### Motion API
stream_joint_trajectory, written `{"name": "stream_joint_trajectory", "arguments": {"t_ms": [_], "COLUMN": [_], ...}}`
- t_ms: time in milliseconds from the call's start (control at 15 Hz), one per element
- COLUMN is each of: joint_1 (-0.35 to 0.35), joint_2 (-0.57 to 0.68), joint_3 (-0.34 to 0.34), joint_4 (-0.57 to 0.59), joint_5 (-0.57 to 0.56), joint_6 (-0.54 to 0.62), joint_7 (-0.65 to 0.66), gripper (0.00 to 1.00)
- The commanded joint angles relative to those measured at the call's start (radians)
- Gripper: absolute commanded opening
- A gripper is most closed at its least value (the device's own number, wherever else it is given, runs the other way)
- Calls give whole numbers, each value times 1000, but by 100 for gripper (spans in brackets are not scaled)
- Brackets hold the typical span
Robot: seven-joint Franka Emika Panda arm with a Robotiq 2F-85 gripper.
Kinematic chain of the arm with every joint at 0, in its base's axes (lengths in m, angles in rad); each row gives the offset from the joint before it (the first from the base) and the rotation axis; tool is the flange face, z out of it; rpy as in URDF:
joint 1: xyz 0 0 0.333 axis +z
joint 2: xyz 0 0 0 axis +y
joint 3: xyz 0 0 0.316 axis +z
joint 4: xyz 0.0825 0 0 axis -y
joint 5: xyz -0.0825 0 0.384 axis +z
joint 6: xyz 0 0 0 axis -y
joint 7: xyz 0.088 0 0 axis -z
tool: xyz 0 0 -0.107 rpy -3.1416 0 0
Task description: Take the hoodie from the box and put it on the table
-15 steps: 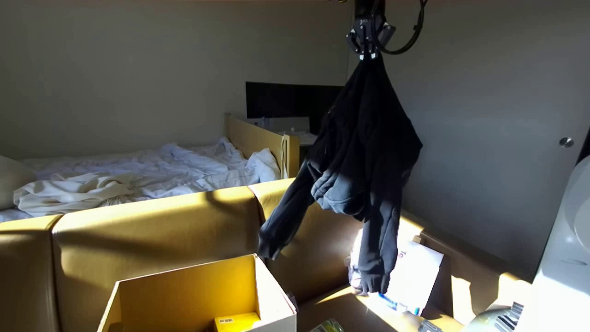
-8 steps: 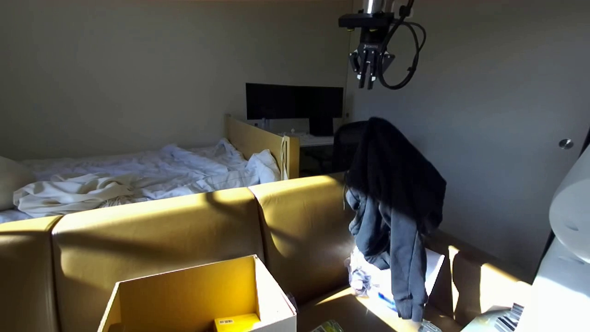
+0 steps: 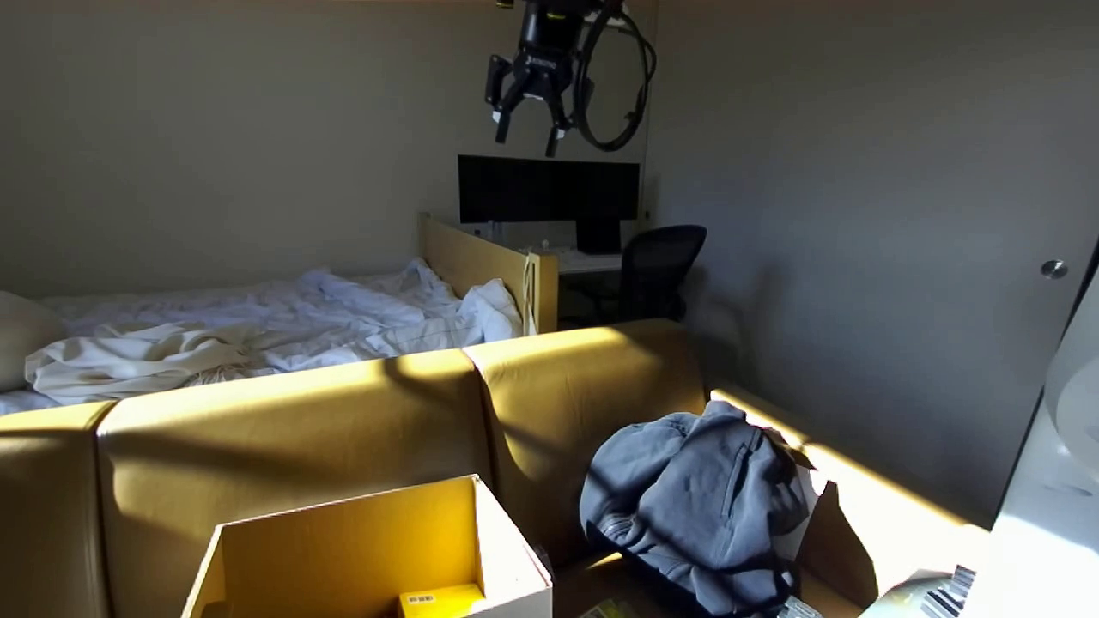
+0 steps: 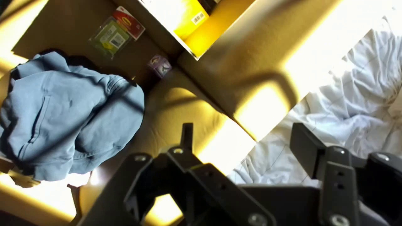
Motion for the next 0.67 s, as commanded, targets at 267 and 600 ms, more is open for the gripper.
{"name": "stream_joint_trajectory", "arguments": {"t_ms": [267, 600], "joint_1": [156, 267], "joint_2": [162, 394], "joint_3": [175, 205], "joint_4": [-123, -150], "joint_5": [133, -21], "joint_6": [149, 237], "joint_7": [-117, -207], "gripper": [100, 100]}}
